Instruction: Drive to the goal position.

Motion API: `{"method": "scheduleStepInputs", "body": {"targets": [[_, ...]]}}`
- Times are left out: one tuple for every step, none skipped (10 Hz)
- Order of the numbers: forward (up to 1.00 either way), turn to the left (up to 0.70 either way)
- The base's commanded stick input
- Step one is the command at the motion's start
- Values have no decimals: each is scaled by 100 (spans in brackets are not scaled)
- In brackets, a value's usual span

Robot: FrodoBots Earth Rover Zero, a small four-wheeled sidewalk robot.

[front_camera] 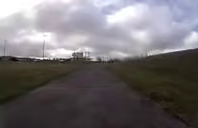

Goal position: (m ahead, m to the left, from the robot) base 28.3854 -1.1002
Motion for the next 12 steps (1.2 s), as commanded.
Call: {"method": "scheduleStepInputs", "body": {"targets": [[100, 0], [100, 0], [100, 0], [100, 0], [100, 0], [100, 0], [100, 0], [100, 0], [100, 0], [100, 0], [100, 0], [100, -28]]}}
